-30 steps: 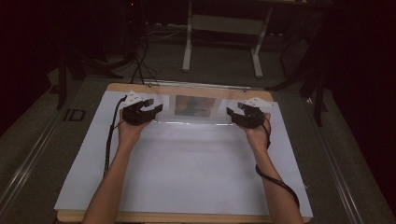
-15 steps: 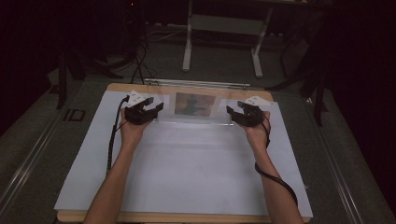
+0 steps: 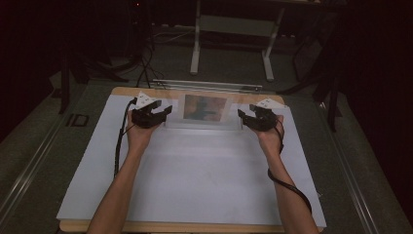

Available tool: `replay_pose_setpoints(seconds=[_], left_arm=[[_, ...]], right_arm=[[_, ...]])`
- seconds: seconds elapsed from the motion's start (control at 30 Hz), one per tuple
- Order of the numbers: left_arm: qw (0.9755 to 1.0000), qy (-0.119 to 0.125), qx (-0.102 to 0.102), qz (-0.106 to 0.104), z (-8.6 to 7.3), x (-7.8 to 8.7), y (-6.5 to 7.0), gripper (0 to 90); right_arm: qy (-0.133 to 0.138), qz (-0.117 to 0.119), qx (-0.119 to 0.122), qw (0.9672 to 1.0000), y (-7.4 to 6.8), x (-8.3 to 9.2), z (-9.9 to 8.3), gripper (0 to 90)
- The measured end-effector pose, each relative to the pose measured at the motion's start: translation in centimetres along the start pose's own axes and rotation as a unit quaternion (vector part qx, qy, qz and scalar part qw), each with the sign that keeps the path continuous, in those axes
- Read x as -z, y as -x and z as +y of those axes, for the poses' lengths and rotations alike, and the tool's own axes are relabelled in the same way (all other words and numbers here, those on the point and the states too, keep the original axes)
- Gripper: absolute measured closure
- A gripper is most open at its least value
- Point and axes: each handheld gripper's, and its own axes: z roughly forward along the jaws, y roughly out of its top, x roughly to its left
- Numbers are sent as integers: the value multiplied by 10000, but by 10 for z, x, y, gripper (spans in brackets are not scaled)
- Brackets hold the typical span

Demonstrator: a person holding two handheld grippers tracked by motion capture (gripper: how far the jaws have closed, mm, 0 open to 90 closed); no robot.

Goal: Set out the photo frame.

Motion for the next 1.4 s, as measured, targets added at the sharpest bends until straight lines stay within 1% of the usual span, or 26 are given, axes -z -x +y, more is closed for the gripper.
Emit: replay_pose_setpoints(seconds=[0.1,0.17,0.27,0.43,0.53,0.63,0.67,0.73,0.97,1.1,1.13,1.4], left_arm=[[10000,-6,34,-18,1,1,1,467],[10000,-10,51,-11,3,3,2,467],[9999,-68,108,-33,4,6,1,468],[9998,-102,141,-74,5,11,0,470],[9997,-84,228,-66,6,17,-1,469],[9995,-86,280,-71,6,20,-2,469],[9994,-60,334,-82,5,23,-2,470],[9994,-50,334,-78,5,26,-3,470],[9993,-98,348,-68,4,33,-1,472],[9992,-123,379,-53,4,36,1,472],[9990,-153,414,-56,3,38,2,472],[9987,-214,463,-47,2,43,5,472]], right_arm=[[-5,20,-39,10000,0,1,0,421],[2,51,-106,9999,0,3,0,420],[-12,92,-180,9998,-1,5,3,418],[-14,104,-161,9998,-5,9,6,420],[-6,119,-173,9998,-9,11,8,420],[-37,142,-201,9997,-11,12,9,420],[-57,165,-241,9996,-13,13,10,421],[-73,209,-289,9993,-15,14,10,421],[-100,245,-279,9993,-19,17,12,422],[-130,261,-281,9992,-21,20,12,422],[-135,268,-290,9991,-22,20,11,422],[-192,290,-305,9989,-25,25,11,422]])
